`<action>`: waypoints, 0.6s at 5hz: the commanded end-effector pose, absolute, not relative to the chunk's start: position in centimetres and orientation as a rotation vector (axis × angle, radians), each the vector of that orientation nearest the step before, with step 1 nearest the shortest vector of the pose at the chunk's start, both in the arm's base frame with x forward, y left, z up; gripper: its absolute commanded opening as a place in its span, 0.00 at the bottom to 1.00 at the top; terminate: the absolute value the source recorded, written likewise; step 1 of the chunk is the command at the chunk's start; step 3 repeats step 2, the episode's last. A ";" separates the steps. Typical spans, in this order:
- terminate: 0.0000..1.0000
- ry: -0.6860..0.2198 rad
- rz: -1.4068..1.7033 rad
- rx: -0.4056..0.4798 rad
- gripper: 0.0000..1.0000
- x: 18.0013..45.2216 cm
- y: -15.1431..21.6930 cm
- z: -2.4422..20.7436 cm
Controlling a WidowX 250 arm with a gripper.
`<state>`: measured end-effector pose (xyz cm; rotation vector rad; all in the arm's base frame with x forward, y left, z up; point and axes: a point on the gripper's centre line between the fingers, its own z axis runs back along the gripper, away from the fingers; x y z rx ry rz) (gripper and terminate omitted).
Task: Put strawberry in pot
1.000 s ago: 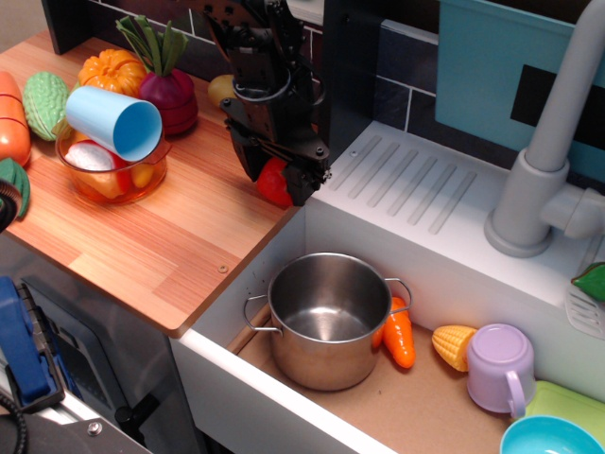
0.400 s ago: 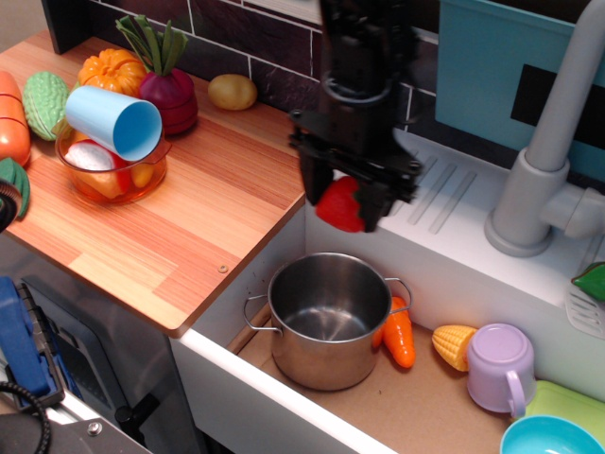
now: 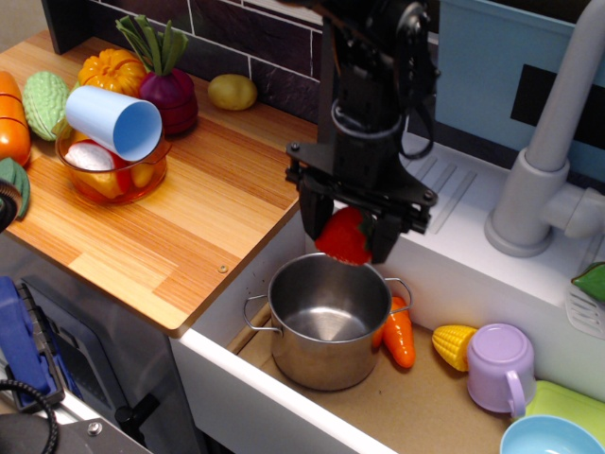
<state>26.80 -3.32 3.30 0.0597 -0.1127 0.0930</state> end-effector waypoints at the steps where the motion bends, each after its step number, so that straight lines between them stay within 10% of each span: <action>1: 0.00 -0.183 0.086 0.055 1.00 27.1 -3.4 4.5; 2: 1.00 -0.183 0.086 0.055 1.00 27.1 -3.4 4.5; 3: 1.00 -0.183 0.086 0.055 1.00 27.1 -3.4 4.5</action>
